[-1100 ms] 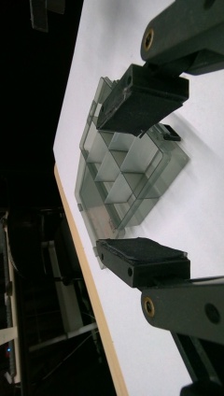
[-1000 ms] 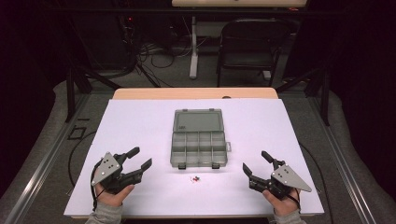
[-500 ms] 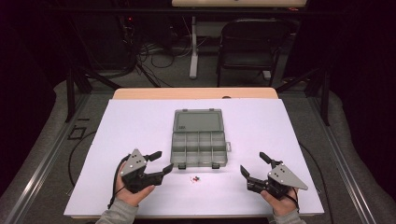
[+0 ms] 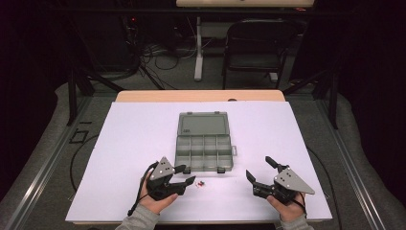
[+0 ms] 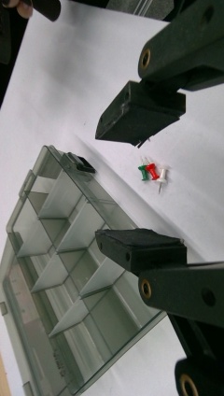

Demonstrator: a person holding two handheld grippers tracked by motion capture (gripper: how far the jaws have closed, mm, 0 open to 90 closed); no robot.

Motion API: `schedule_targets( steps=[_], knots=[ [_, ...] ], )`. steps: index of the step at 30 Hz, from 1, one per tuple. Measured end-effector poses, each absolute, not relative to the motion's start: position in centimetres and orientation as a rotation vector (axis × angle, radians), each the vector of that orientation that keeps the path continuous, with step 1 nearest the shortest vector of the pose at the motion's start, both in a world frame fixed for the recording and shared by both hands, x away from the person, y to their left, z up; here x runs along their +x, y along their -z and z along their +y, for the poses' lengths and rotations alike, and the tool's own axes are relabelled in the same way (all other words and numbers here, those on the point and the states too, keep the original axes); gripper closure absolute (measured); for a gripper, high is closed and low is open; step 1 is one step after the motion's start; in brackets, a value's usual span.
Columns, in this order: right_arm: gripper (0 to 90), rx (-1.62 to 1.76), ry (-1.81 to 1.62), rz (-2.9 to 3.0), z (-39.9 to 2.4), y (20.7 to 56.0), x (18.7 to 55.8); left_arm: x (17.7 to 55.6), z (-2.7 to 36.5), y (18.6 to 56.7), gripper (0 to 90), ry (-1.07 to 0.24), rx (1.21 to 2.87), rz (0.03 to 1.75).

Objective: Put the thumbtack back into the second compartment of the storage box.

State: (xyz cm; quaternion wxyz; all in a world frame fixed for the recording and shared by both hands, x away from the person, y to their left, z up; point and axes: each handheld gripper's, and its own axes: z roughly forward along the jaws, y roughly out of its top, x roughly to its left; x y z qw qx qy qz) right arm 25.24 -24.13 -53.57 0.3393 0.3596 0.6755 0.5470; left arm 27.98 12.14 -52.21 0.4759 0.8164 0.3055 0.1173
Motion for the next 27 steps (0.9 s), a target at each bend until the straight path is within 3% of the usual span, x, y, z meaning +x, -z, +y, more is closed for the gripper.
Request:
schedule_targets(
  steps=[11, 27],
  knots=[
    [16.6, 0.944, -1.412, 1.769, -24.2, 53.6, 25.3, 28.5, 11.1, 53.5, 53.3, -0.272, 2.086, 0.799],
    [16.6, 0.947, -1.407, 1.77, -24.3, 53.6, 25.4, 29.6, 9.0, 55.4, 53.9, -0.22, 2.218, 0.717]
  ],
)
